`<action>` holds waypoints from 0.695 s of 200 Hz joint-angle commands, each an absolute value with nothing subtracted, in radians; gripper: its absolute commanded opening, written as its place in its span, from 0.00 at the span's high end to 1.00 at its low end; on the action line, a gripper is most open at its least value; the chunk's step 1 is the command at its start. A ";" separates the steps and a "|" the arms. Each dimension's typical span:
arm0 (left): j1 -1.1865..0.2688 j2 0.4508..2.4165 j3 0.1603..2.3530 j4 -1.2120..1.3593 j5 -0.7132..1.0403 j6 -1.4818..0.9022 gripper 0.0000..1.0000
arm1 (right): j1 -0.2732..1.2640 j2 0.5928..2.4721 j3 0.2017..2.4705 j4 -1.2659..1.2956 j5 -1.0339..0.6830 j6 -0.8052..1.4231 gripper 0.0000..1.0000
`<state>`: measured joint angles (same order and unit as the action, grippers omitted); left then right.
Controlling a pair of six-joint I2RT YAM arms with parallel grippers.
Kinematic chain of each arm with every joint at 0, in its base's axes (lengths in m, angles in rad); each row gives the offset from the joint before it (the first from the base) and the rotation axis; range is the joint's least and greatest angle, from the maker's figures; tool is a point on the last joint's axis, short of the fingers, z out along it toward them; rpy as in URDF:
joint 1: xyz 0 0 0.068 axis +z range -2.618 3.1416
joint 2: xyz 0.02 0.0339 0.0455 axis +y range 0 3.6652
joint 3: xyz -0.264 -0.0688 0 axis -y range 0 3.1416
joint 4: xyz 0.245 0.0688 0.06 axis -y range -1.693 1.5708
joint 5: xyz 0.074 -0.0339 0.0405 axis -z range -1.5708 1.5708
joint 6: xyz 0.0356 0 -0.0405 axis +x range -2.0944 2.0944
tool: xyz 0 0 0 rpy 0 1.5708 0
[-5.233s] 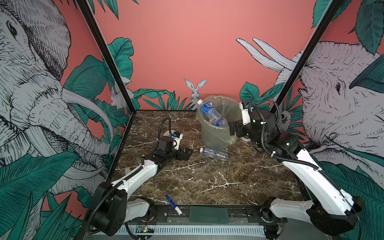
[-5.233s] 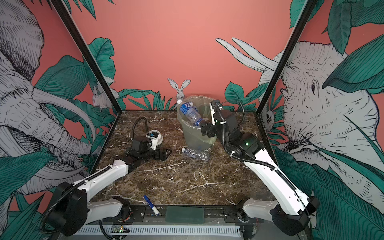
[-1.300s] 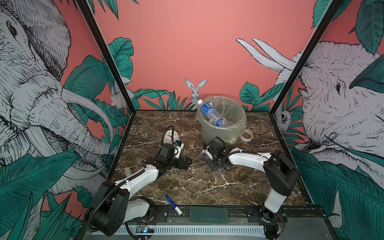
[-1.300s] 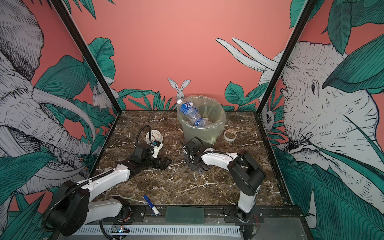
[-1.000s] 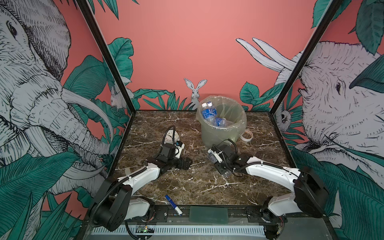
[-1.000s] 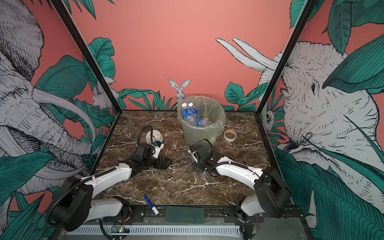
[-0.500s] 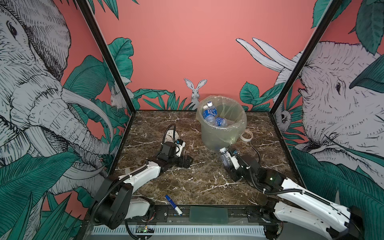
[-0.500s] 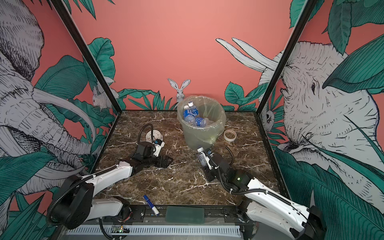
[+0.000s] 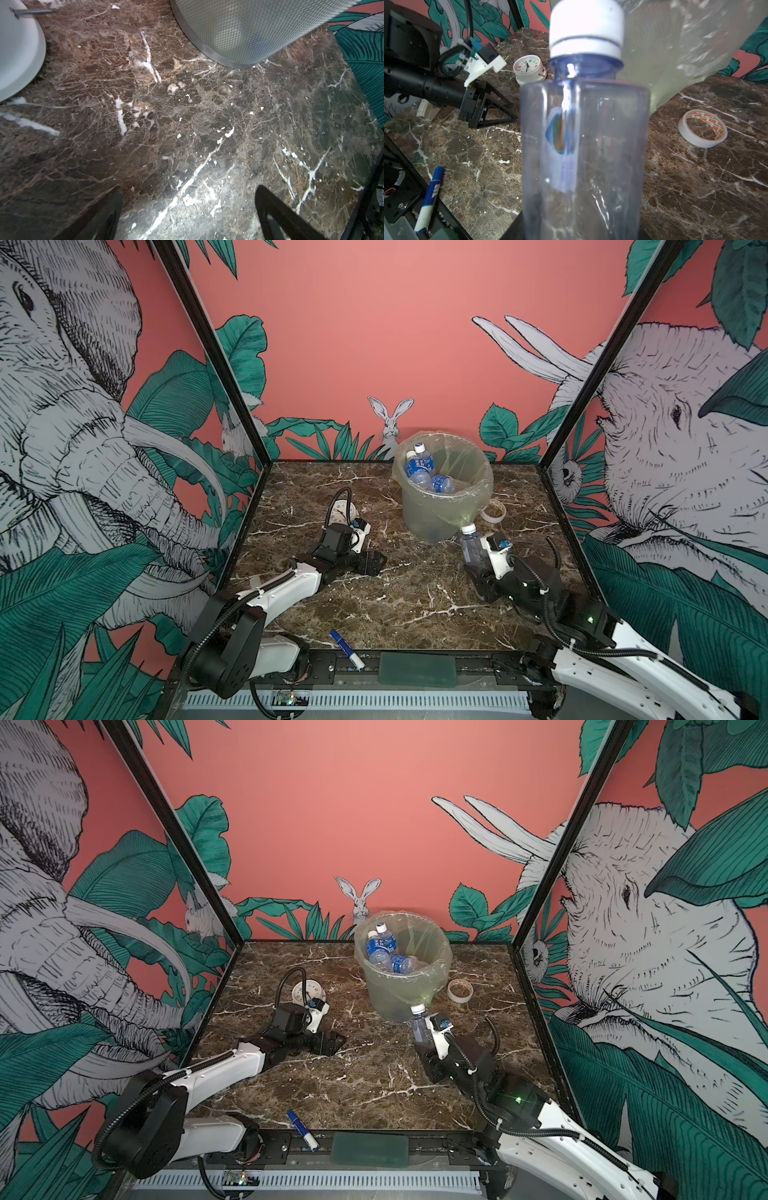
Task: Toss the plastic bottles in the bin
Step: 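Carry the clear bottle with the right gripper over the bin and release it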
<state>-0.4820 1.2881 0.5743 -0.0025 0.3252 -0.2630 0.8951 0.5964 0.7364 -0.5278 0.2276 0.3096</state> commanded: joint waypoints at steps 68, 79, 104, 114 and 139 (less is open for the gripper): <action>-0.485 1.245 0.593 -0.023 0.331 -0.235 0.01 | 0.879 0.938 1.202 -0.488 0.441 0.197 0.52; -0.484 1.239 0.593 -0.028 0.330 -0.237 0.00 | 0.839 1.036 1.302 -0.491 0.414 0.186 0.52; -0.484 1.217 0.584 -0.032 0.337 -0.247 0.00 | 0.718 1.307 1.587 -0.513 0.377 0.167 0.46; -0.485 1.210 0.583 -0.043 0.337 -0.245 0.00 | 0.677 1.412 1.703 -0.550 0.371 0.163 0.31; -0.485 1.182 0.574 -0.066 0.330 -0.242 0.00 | 0.626 1.582 1.879 -0.596 0.427 0.158 0.01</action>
<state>-0.4820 1.2274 0.5743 -0.0265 0.3252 -0.2504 0.6701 1.4796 1.7634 -0.5293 0.3866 0.1745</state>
